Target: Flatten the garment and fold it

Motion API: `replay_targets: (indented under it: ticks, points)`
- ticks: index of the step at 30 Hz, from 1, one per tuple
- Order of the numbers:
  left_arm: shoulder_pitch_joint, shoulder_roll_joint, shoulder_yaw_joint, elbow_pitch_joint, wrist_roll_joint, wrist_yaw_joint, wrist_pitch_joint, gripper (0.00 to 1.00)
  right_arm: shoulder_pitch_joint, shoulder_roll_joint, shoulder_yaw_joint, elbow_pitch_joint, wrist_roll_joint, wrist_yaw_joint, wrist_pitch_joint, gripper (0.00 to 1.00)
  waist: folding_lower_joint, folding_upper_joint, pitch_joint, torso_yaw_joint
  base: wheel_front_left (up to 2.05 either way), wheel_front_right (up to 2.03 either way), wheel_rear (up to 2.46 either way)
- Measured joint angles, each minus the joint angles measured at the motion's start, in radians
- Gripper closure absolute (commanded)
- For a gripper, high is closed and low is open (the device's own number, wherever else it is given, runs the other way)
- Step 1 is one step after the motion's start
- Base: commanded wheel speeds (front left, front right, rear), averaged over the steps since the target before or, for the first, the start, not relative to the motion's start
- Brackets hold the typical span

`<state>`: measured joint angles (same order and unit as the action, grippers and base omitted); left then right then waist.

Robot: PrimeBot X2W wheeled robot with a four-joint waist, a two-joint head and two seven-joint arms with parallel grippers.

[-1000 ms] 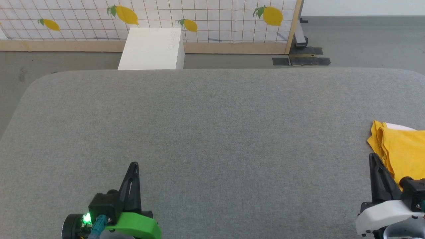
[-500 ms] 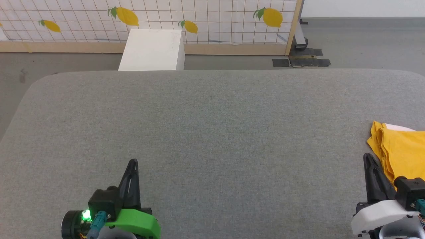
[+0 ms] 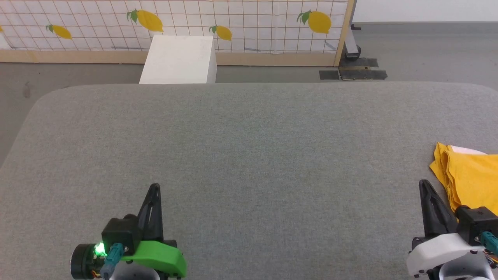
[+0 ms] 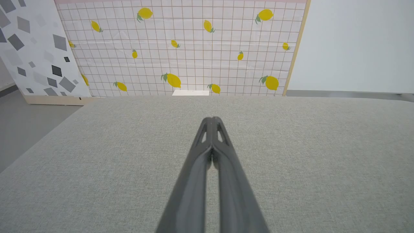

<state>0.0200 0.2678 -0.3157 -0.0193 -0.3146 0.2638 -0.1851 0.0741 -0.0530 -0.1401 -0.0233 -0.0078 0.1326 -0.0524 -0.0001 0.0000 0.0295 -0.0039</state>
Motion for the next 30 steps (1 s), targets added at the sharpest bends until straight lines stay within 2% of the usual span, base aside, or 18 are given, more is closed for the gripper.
replay_targets:
  ticks: [30]
  points:
    - [-0.001,-0.070,0.102,0.006,0.104,-0.087,0.061,1.00,-0.017,0.000,0.044,0.007,0.001,0.000,0.017,1.00,0.0000,0.0000,-0.010,0.001,0.00,0.00,0.00]
